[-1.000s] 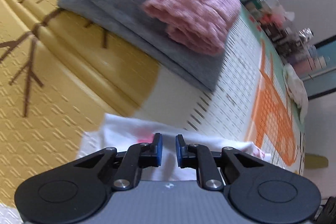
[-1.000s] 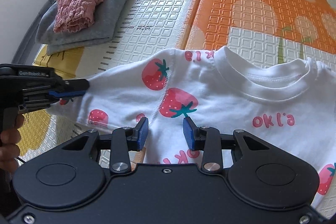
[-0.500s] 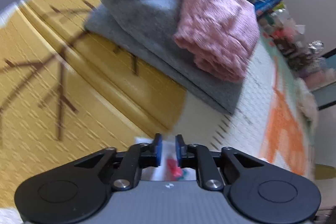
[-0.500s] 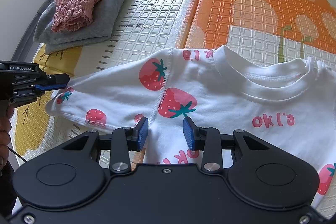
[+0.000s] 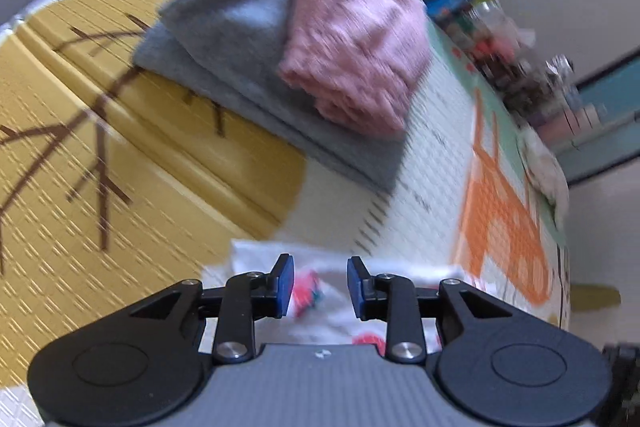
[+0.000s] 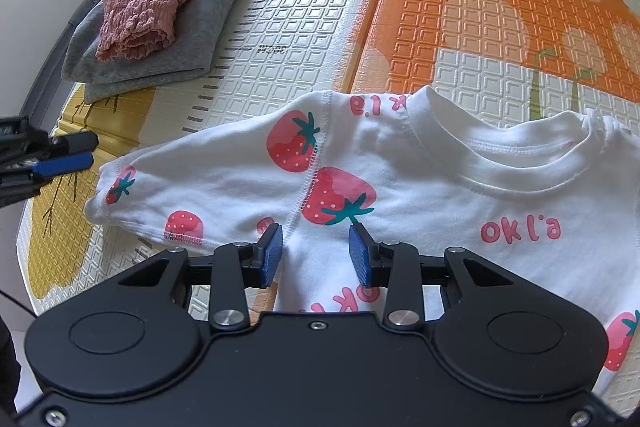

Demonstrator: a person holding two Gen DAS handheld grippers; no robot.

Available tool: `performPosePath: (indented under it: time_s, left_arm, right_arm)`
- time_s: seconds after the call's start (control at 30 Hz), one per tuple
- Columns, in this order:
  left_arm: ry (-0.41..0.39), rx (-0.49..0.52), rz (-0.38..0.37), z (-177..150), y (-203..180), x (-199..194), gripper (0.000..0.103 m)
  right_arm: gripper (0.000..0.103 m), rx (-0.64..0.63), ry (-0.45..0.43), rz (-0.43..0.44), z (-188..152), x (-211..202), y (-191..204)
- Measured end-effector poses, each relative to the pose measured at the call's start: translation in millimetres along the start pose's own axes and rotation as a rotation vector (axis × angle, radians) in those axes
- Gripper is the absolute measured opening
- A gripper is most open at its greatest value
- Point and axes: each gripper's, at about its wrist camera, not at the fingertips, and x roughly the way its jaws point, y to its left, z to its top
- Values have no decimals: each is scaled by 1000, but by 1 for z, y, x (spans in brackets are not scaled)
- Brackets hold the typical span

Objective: Fold clothes

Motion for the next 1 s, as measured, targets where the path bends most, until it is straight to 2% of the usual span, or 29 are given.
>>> performPosePath:
  time_s: [0.2, 0.3, 0.33, 0.43, 0.57, 0.7, 0.77, 0.87, 1.0]
  left_arm:
    - [54, 9, 40, -16, 0, 17, 32]
    - [62, -17, 61, -17, 8, 21, 22]
    - [57, -27, 62, -17, 10, 20, 22]
    - [10, -15, 147, -12, 12, 17, 20]
    - [-13, -32, 188, -4, 18, 13, 20]
    - [-35, -51, 237, 3, 24, 7, 24]
    - [-41, -64, 204, 5, 26, 2, 25]
    - [-62, -37, 197, 7, 16, -7, 28]
    - [-79, 19, 197, 5, -4, -15, 38]
  right_arm:
    - [35, -2, 1, -1, 0, 0, 0]
    - [35, 1, -1, -1, 0, 0, 1]
    - [35, 1, -1, -1, 0, 0, 1]
    - [35, -1, 0, -2, -1, 1, 1]
    - [35, -1, 0, 1, -1, 1, 1]
    - [35, 10, -3, 9, -1, 0, 0]
    - [35, 30, -6, 21, 0, -2, -3]
    - [35, 84, -15, 54, 3, -8, -11]
    - [38, 100, -59, 51, 6, -25, -18]
